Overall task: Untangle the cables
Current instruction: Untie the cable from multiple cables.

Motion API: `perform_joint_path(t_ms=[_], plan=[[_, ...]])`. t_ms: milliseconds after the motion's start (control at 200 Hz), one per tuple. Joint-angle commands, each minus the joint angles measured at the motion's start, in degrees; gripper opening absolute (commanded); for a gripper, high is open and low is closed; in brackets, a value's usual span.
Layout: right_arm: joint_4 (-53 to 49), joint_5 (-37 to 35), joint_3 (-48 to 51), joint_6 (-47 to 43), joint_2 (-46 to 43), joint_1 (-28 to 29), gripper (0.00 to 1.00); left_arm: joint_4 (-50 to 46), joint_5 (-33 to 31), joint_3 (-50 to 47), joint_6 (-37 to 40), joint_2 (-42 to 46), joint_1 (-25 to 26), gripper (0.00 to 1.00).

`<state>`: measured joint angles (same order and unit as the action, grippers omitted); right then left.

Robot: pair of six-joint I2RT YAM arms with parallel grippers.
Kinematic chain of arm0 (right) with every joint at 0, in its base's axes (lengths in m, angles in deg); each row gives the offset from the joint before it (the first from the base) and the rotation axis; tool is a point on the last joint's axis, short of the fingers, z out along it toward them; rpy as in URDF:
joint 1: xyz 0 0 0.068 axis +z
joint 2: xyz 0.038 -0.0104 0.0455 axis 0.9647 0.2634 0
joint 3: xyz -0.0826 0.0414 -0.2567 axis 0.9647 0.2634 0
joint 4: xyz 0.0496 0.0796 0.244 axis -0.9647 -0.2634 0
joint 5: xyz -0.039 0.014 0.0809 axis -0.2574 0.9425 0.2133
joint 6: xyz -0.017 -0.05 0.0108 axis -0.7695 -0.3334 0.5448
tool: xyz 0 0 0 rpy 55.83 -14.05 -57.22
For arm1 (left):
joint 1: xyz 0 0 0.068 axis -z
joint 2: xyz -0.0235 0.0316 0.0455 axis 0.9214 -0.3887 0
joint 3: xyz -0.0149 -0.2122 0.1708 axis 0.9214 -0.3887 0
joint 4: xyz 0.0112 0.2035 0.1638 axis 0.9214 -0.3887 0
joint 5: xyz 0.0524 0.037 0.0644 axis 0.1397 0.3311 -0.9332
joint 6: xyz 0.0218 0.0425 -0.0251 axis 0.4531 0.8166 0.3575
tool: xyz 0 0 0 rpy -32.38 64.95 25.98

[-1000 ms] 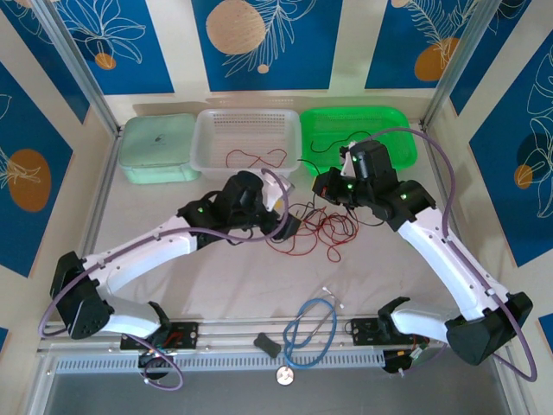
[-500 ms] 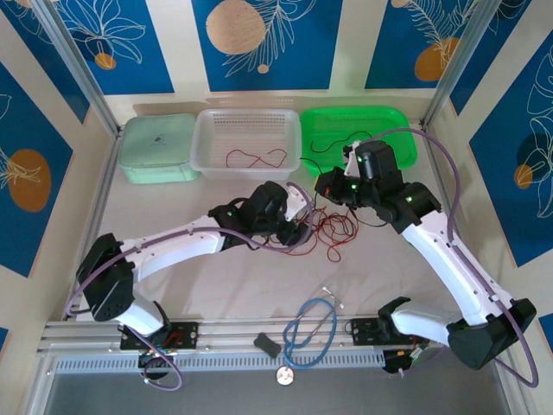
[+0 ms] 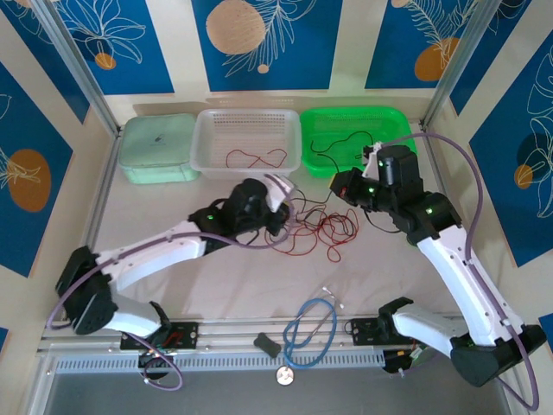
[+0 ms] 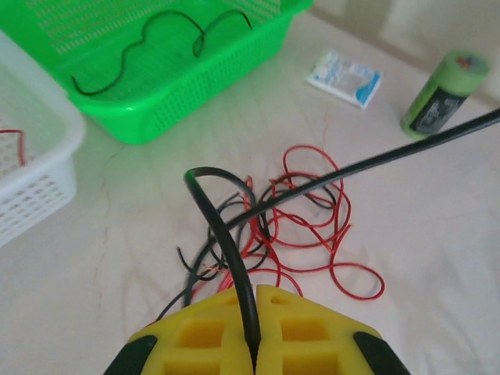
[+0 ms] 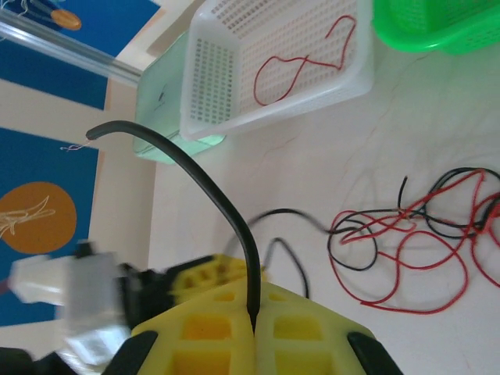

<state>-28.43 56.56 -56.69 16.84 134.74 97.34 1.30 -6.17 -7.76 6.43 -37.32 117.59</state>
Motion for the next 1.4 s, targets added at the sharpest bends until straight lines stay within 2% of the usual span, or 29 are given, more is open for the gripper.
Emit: perform_joint_path(t_ms=[0,145,270,390,530,645,815,910,995,1105,1261,1396], plan=[[-2.34,0.82,1.21,-0.68,-1.81,-2.53,0.0,6.05,10.23,-4.38,-9.32,6.32,-6.51,0.0],[-3.34,1.05,2.0,-1.21,-3.1,-5.19,0.0,15.88,21.74,-10.47,-21.71,8.63,-14.99,0.0],[-4.64,0.33,2.11,-1.62,-4.49,-6.96,0.0,23.37,24.24,-14.23,-29.83,7.38,-18.44,0.0],[-6.67,-0.85,1.52,-2.4,-6.67,-9.22,0.0,28.4,22.49,-17.69,-36.29,5.86,-21.24,0.0],[-9.48,-1.5,-0.24,-3.79,-8.93,-12.54,0.0,29.69,20.35,-19.61,-39.93,4.28,-23.84,0.0],[-10.93,-1.24,-1.78,-4.68,-10.38,-15.01,0.0,28.31,16.69,-20.67,-41.51,3.84,-24.44,0.06],[-10.49,0.61,-4.62,-5.6,-10.63,-17.63,0.0,22.02,10.3,-21.91,-44.23,3.85,-24.51,0.09],[-8.61,2.49,-6.51,-5.86,-9.88,-18.38,0.0,18.72,9.56,-21.76,-45.08,3.32,-24.53,0.21],[-6.48,4.63,-8.26,-5.82,-8.53,-18.75,0.0,18.09,10.63,-21.76,-45.19,2.83,-24.53,0.42],[-4.04,8.26,-10.86,-5.51,-6.11,-18.82,0.0,17.8,11.59,-21.76,-44.85,3.35,-24.44,0.59],[-2.66,11.51,-15.25,-5.25,-2.23,-18.86,0.0,18.93,13.48,-21.2,-40.36,5.95,-24.14,0.75],[-2.41,12.21,-20.0,-5.25,0.19,-18.92,0.0,19.29,17.85,-18.55,-29.75,6.61,-21.41,0.82]])
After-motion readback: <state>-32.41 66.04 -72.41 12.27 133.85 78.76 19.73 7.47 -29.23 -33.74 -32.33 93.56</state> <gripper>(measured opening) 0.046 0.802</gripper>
